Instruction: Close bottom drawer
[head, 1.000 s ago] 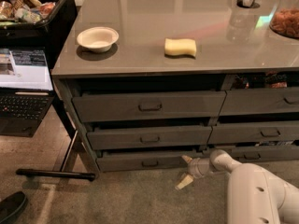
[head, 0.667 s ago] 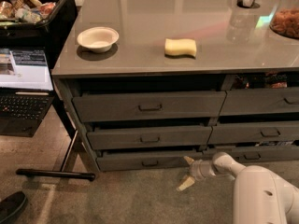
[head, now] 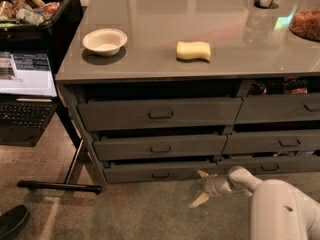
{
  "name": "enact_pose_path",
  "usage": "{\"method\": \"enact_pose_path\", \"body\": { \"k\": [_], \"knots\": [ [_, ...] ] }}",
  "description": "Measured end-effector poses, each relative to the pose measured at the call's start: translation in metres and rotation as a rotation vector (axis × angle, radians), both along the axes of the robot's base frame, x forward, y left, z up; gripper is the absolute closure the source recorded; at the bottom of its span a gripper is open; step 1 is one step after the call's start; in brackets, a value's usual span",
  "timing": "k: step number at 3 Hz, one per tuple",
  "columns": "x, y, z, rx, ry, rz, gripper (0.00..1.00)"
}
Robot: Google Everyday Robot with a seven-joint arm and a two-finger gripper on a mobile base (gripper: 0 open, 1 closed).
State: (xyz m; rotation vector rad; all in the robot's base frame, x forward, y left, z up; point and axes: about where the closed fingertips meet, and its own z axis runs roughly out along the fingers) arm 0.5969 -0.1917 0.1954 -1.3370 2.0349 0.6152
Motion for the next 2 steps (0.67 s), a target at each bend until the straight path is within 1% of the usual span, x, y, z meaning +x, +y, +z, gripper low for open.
{"method": "enact_pose_path", "body": {
  "k": [1, 2],
  "knots": [
    [0.016, 0.001, -0.009, -0.006, 0.017, -0.003, 0.00],
    [0.033, 0.004, -0.010, -0.009, 0.012, -0.001, 0.00]
  ]
}}
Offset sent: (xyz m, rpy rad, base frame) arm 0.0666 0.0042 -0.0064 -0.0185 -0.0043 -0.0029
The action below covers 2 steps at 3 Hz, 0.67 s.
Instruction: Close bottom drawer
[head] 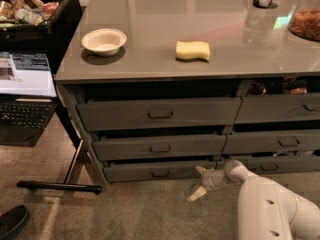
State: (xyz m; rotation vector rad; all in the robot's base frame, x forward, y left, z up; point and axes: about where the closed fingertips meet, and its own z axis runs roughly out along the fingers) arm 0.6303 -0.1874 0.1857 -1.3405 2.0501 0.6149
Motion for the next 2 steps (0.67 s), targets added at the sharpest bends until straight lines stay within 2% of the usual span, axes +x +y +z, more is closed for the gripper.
{"method": "enact_pose_path", "body": {
  "k": [2],
  "knots": [
    [0.0024, -0.0003, -0.0009, 0.002, 0.001, -0.003, 0.00]
  ]
}}
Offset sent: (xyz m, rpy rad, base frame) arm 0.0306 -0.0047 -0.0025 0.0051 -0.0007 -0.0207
